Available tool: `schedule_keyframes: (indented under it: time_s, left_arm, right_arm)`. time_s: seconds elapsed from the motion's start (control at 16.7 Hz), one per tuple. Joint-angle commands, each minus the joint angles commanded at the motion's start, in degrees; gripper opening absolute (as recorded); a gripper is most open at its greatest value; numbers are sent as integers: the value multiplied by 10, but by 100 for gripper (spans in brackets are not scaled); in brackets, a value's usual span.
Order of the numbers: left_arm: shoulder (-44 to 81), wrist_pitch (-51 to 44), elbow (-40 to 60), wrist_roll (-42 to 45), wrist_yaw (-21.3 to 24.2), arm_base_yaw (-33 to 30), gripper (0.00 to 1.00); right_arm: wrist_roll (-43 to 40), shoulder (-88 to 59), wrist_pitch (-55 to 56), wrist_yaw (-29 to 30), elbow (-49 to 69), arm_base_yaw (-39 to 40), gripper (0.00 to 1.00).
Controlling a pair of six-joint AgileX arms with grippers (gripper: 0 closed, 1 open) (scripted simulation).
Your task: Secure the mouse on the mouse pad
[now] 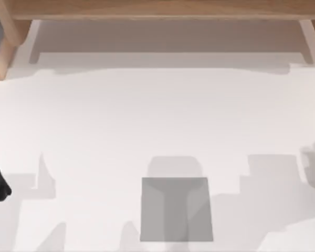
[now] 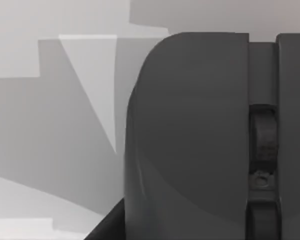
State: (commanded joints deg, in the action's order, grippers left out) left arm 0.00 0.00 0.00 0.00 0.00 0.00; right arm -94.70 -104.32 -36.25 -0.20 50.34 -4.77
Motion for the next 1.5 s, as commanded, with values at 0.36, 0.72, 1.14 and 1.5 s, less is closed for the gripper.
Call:
schedule_keyframes:
  time_s: [0.36,0.72,1.14,1.5]
  left_arm:
    - [0,0,0,0,0,0,100]
    - [0,0,0,0,0,0,100]
    - [0,0,0,0,0,0,100]
    - [0,0,0,0,0,0,100]
  right_arm:
    - [17,37,-46,8,14,2,0]
    - [13,68,-129,10,70,0,0]
    - [14,125,-280,8,158,0,0]
    - [20,123,-282,8,161,5,0]
